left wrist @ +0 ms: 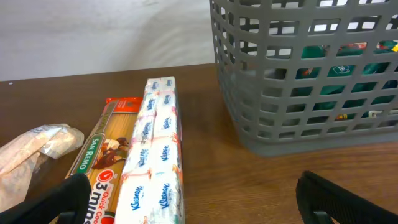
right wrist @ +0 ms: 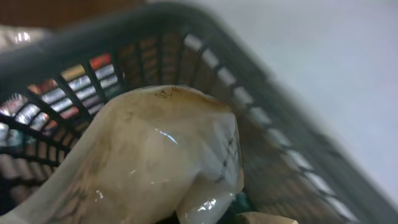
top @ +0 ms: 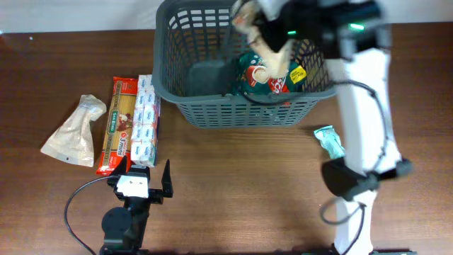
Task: Pack container
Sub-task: 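Carry the beige pouch into the basket and release it, then grasp the mint-green wrapped packet with the right gripper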
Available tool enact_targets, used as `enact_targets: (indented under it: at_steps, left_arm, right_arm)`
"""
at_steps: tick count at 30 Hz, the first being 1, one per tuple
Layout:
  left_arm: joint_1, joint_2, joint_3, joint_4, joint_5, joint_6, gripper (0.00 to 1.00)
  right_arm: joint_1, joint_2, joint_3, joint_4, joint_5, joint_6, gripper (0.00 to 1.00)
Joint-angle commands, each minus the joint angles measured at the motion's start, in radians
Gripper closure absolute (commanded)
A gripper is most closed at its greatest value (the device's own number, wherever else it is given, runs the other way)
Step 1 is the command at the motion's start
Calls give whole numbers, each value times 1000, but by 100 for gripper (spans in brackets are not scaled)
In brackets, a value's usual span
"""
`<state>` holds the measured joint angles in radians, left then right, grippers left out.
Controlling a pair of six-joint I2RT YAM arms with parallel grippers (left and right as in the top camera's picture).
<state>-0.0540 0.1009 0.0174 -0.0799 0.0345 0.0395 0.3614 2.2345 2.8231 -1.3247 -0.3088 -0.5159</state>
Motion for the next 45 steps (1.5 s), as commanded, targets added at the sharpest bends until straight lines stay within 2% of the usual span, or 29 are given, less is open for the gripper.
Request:
enact_targets:
  at_steps: [1, 7, 8, 10, 12, 13, 17, 20, 26, 28, 32, 34, 38, 45]
  left_arm:
    - [5, -5, -6, 0, 6, -10, 1]
    - [5, -5, -6, 1, 6, -10, 1]
    - [5, -5, -6, 0, 6, -10, 1]
    - [5, -5, -6, 1, 6, -10, 1]
    - [5, -5, -6, 0, 6, -10, 1]
    - [5, -5, -6, 0, 6, -10, 1]
    - [5, -5, -6, 1, 6, -10, 1]
    - [5, -5, -6, 0, 6, -10, 1]
    - [5, -5, -6, 1, 6, -10, 1]
    - [5, -5, -6, 0, 6, -10, 1]
    - [5, -5, -6, 1, 6, -10, 1]
    - [5, -5, -6, 1, 6, -10, 1]
    - [5, -5, -6, 1, 6, -10, 1]
    - [5, -5, -6, 1, 6, -10, 1]
  right_arm:
    - [38, 103, -9, 37, -13, -27, 96]
    - [60, 254, -13, 50, -46, 24, 96]
    - [59, 260, -13, 40, -51, 31, 93]
    - [59, 261, -13, 21, -50, 35, 69]
    - [57, 242, -12, 10, -26, 71, 25]
    - [55, 228, -12, 8, -3, 92, 22]
    - [36, 132, -12, -1, 91, 137, 34]
    - [-8, 10, -13, 0, 151, 191, 35]
    - [-283, -209, -71, 15, 164, 272, 35]
    - [-441, -287, -195, 60, 162, 332, 34]
    - [-625, -354, -451, 115, 144, 369, 31]
    - [-686, -351, -634, 105, 86, 394, 31]
    - [-680, -348, -852, 88, 54, 389, 31]
    - [-668, -348, -1085, 69, 27, 335, 31]
